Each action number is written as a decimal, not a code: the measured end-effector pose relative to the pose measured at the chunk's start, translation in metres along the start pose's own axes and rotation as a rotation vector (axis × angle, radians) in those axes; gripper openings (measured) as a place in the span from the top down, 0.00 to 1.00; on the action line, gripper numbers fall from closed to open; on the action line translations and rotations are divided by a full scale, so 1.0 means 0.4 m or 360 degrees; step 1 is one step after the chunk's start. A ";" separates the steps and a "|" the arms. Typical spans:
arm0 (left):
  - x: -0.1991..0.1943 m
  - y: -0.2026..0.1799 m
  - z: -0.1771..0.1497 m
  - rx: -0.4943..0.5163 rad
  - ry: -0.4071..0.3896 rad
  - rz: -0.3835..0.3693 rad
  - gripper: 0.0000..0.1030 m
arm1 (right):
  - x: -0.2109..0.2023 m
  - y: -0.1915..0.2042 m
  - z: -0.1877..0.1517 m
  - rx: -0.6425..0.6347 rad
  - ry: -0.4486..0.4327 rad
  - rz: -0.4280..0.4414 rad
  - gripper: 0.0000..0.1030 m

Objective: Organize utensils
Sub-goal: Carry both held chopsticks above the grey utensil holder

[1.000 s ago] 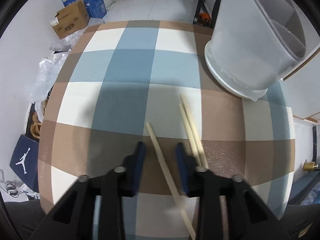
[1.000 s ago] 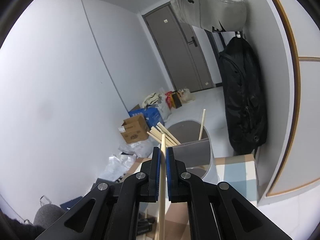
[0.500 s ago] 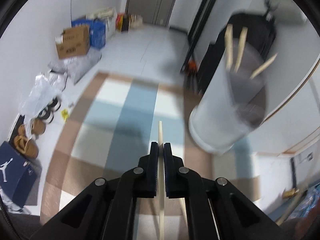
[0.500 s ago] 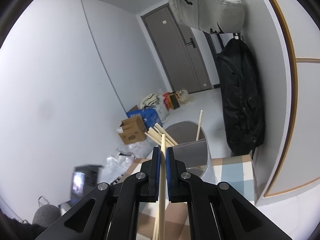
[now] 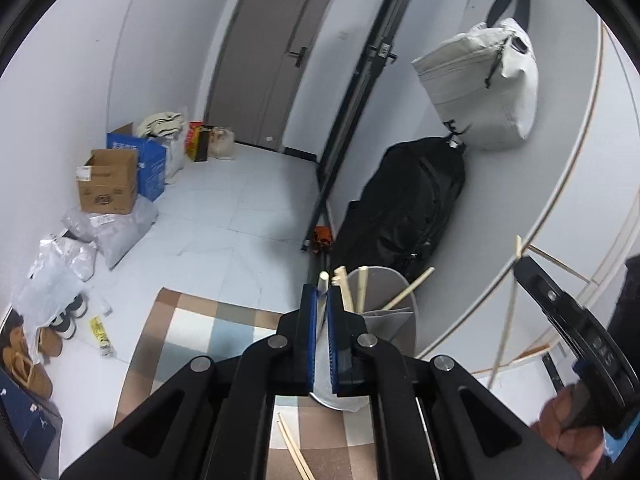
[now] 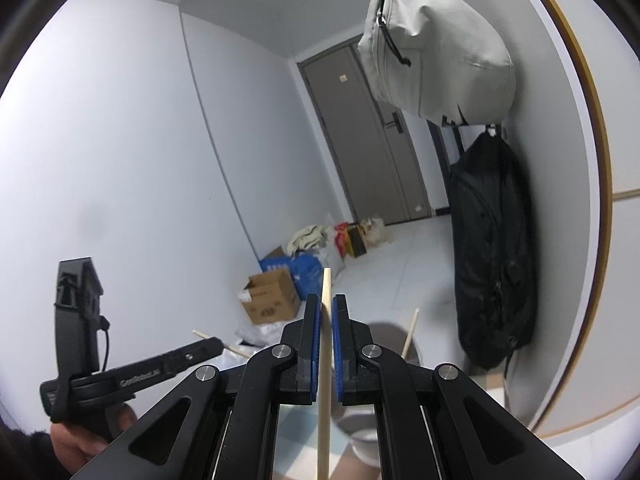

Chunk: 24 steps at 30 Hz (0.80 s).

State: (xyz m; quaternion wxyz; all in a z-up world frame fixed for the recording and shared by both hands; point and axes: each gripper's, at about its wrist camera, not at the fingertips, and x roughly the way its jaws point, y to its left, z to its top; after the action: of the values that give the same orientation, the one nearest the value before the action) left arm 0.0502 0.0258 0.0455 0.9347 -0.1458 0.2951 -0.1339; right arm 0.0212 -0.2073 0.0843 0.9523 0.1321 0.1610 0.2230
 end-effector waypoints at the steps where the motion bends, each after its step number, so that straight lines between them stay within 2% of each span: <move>1: -0.003 -0.001 -0.002 0.0015 -0.0001 -0.0012 0.99 | 0.003 -0.003 0.004 0.0003 -0.0007 -0.0003 0.95; 5: 0.007 -0.002 0.001 0.0042 0.0042 -0.0060 0.99 | 0.014 -0.013 0.010 0.0029 -0.0013 -0.0011 0.95; 11: -0.013 -0.021 0.021 0.0097 0.0042 -0.0048 0.99 | 0.033 -0.019 0.025 0.0029 -0.0028 -0.0031 0.95; 15: -0.029 -0.048 0.039 0.0166 0.0035 -0.0049 0.99 | 0.042 -0.017 0.052 0.0007 -0.0086 -0.0039 0.95; 24: -0.057 -0.101 0.109 0.0271 0.0001 -0.0130 0.99 | 0.106 -0.024 0.141 -0.0095 -0.0233 -0.0096 0.95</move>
State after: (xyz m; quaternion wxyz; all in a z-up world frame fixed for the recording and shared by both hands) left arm 0.0516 0.0046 0.1056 0.9375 -0.0776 0.2766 -0.1964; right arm 0.0815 -0.2058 0.1221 0.9713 0.1147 0.0883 0.1885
